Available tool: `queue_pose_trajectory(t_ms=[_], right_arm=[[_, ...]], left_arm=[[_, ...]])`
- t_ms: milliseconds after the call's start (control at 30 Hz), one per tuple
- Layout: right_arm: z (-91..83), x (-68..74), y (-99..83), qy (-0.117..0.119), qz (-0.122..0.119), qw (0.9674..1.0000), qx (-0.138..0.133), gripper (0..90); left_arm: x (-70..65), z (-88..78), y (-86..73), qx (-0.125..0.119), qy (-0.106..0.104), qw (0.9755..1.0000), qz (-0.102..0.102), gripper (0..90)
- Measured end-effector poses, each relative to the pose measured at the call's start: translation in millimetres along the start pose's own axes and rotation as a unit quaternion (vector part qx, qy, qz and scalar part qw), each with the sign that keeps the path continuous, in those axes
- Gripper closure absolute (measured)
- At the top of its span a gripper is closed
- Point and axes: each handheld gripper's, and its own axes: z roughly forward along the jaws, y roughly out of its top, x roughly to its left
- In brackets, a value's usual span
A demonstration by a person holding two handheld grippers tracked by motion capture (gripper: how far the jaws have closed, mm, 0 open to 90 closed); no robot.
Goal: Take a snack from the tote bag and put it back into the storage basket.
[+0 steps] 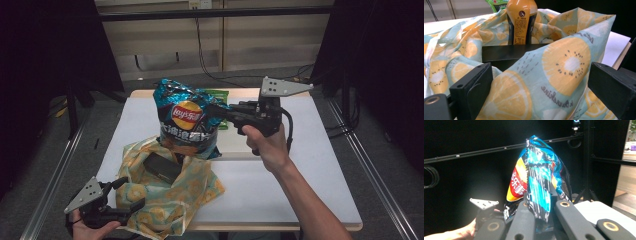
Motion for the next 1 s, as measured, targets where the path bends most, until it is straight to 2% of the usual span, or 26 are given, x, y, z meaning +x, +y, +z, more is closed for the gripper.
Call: queue_pose_trajectory(t_ms=[33,67,133,200,500,533,600,633,667,767,833,867,1000], right_arm=[[-2.6,-0.6,-0.2,-0.003,0.0,1.0,0.0,89.6],[-10.4,-2.8,-0.6,-0.01,-0.001,1.0,0.0,89.6],[-13.3,-3.5,-0.6,-0.011,-0.002,0.9999,-0.001,89.6],[-23.4,-7.6,-1.3,-0.017,-0.005,0.9998,-0.002,89.6],[-47.6,-19.0,-5.6,-0.053,-0.006,0.9985,0.008,89.6],[-53.7,-24.3,-7.6,-0.066,-0.004,0.9978,0.011,89.6],[-55.5,-26.2,-8.2,-0.07,-0.004,0.9974,0.012,89.5],[-60.4,-32.9,-10.4,-0.083,-0.003,0.9964,0.016,89.5],[-60.4,-32.9,-10.4,-0.083,-0.003,0.9964,0.016,89.5],[-68.1,-46.5,-15.3,-0.104,0.003,0.9943,0.02,89.6],[-69.8,-50.2,-16.9,-0.109,0.006,0.9938,0.021,89.5],[-72.9,-58.0,-21.1,-0.12,0.009,0.9923,0.027,89.6],[-75.8,-68.3,-28.0,-0.131,0.013,0.9907,0.035,89.5]], left_arm=[[-0.3,-0.7,0.4,0.006,0.009,0.9999,0.005,6.3],[0.3,-0.3,0.3,0.005,0.001,1.0,0.006,6.3],[0.3,-0.3,0.3,0.004,0.002,1.0,0.005,6.3],[0.4,-0.2,0.2,0.005,0.002,1.0,0.006,6.3],[0.4,0.2,0.2,0.004,0.001,1.0,0.006,6.3],[0.7,0.2,0.3,0.004,0.002,1.0,0.007,6.3],[0.6,0.1,0.3,0.007,0.003,0.9999,0.009,6.3],[0.6,0.0,0.4,0.007,0.002,0.9999,0.009,6.3],[0.6,0.1,0.4,0.006,0.002,0.9999,0.009,6.3],[0.7,0.1,0.2,0.006,0.002,1.0,0.006,6.3],[0.8,0.2,0.2,0.006,0.004,1.0,0.006,6.3],[0.6,0.3,0.0,0.006,0.002,1.0,0.005,6.3],[1.3,0.0,0.2,0.005,0.002,1.0,0.008,6.3]])
